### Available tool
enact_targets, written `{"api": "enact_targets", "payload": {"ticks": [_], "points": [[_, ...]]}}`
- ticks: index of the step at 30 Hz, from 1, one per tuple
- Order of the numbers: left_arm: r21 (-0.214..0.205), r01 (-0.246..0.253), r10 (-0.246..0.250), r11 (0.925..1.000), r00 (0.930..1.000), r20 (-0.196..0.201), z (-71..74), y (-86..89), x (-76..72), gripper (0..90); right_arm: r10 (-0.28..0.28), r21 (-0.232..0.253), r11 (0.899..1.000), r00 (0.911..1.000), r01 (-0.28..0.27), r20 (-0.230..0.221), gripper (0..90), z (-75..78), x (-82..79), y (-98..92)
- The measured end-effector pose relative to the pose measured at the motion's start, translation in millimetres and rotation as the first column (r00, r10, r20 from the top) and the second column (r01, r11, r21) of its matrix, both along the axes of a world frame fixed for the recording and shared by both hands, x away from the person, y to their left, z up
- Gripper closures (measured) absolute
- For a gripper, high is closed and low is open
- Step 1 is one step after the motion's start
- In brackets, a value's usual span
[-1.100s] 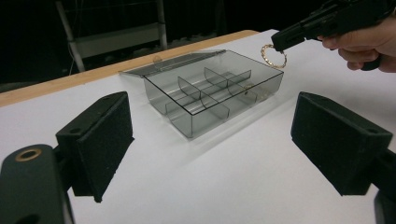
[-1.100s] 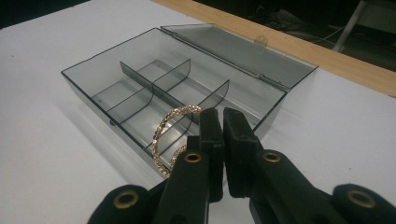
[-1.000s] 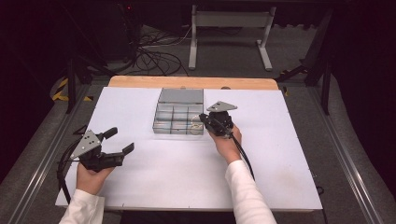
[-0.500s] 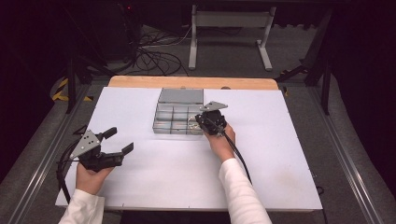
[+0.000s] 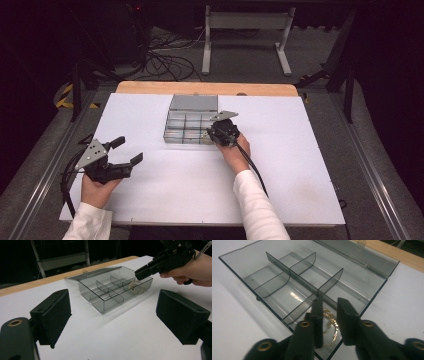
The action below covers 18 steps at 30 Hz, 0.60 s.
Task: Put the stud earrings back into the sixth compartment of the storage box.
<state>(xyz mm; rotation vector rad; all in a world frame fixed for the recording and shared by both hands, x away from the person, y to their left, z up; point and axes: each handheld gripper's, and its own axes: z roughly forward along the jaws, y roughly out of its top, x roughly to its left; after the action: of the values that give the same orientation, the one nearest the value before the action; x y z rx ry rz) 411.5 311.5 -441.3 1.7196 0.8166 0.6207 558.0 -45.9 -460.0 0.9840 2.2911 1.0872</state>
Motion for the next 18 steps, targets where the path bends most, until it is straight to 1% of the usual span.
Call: {"api": "enact_targets", "payload": {"ticks": [1,3,6,7,8,11,15,18], "points": [[0.0,0.0,0.0,1.0,1.0,0.0,0.0,-0.1,0.0,13.3,0.005,0.009,1.0,1.0,-0.005,0.003,72.5,1.1,-0.5,-0.2],[0.0,0.0,0.0,1.0,1.0,0.001,-0.2,-0.4,0.1,13.3,0.014,0.003,1.0,0.9998,-0.014,0.014,70.9,3.2,-1.7,-0.4],[-0.001,0.001,-0.001,1.0,1.0,0.0,-0.3,-0.7,0.2,13.3,0.023,0.012,1.0,0.9995,-0.024,0.023,62.5,5.7,-3.3,-1.3],[0.005,0.003,-0.003,1.0,1.0,0.001,0.0,-0.4,0.3,13.3,0.026,0.018,0.999,0.9994,-0.026,0.024,59.7,6.3,-3.6,-1.7],[0.003,0.004,-0.004,1.0,1.0,-0.002,0.0,-0.6,0.1,13.3,0.025,0.03,0.999,0.9994,-0.026,0.025,57.0,6.9,-4.1,-1.8],[0.004,0.003,-0.003,1.0,1.0,-0.001,-0.2,-0.9,0.1,13.3,0.031,0.047,0.998,0.9989,-0.033,0.034,48.7,9.3,-6.0,-2.8],[-0.001,0.002,-0.002,1.0,1.0,-0.002,-0.3,-1.3,0.3,13.3,0.033,0.075,0.997,0.9983,-0.036,0.049,35.1,11.4,-9.6,-5.4],[-0.003,0.004,-0.004,1.0,1.0,-0.004,-0.4,-1.8,0.3,13.3,0.031,0.1,0.994,0.9978,-0.036,0.059,27.7,12.0,-12.6,-9.4]]}}
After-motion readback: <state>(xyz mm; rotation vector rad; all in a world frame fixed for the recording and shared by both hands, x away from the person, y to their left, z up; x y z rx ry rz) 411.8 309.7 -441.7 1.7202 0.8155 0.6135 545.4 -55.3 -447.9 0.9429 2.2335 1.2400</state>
